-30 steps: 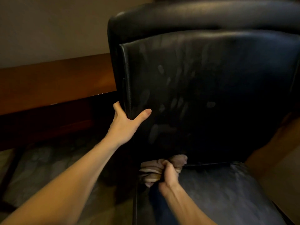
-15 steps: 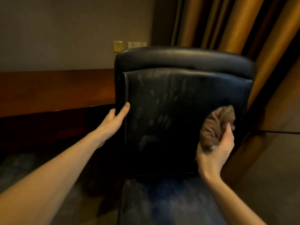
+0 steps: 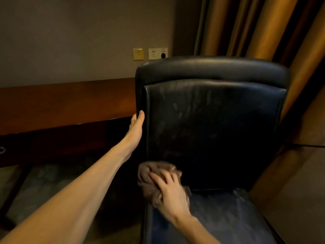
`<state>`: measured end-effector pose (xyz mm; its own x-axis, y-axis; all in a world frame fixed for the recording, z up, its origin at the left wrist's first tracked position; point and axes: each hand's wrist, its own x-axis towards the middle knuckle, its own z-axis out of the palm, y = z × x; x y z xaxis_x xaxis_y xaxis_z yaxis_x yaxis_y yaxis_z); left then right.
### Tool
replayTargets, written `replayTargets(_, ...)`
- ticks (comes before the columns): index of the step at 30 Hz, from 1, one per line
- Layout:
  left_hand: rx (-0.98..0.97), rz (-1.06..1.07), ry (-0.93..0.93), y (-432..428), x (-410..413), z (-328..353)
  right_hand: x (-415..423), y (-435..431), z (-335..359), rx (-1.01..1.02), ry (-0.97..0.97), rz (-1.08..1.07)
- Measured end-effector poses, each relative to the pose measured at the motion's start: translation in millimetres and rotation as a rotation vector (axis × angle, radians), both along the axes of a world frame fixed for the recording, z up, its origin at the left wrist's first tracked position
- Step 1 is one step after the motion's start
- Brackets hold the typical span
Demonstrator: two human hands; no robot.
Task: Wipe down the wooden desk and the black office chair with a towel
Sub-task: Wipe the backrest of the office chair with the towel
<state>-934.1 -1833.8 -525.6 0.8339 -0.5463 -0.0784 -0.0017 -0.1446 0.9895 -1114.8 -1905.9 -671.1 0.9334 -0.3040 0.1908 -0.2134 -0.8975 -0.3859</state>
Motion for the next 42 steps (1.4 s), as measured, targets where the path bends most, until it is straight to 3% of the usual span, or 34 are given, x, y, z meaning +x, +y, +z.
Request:
replayTargets(2,-0.003,0.014,-0.027,8.1,-15.1,8.8,-43.6,0.3,-0.6,0.276,0.051,-0.046)
replayTargets(5,0.010,0.062,0.011,21.1,-30.3,17.8,-98.2,-10.2,5.4,0.420,-0.173,-0.220)
replayTargets(9,0.038,0.154,0.022,49.3,-57.2,27.6,-140.1,-37.4,34.6,0.366,-0.470,-0.282)
replayTargets(15,0.150,0.289,0.023,78.5,-79.8,24.4,-163.3,-45.7,81.2,0.411,-0.600,-0.270)
replayTargets(19,0.217,0.368,0.015,99.0,-76.9,25.3,-136.8,-36.9,103.7,0.417,-0.700,-0.277)
replayTargets(24,0.059,0.526,-0.190,106.4,-50.8,79.1,-67.8,-19.8,145.4,0.508,-0.928,-0.327)
replayTargets(27,-0.053,0.798,-0.342,101.5,-44.5,93.7,-13.7,-16.3,173.9,0.407,-1.043,-0.232)
replayTargets(30,-0.056,0.944,-0.502,96.1,-30.8,81.0,43.4,-17.7,206.8,0.293,-0.914,-0.172)
replayTargets(34,-0.100,0.880,-0.497,83.5,-13.2,73.0,99.1,-22.9,204.4,0.084,-0.738,-0.071)
replayTargets(39,-0.124,0.827,-0.467,60.3,1.8,70.7,109.5,1.4,160.7,-0.014,-0.960,0.056)
replayTargets(42,-0.171,0.786,-0.492,57.3,8.8,69.0,96.3,16.7,122.2,-0.152,-0.910,0.231)
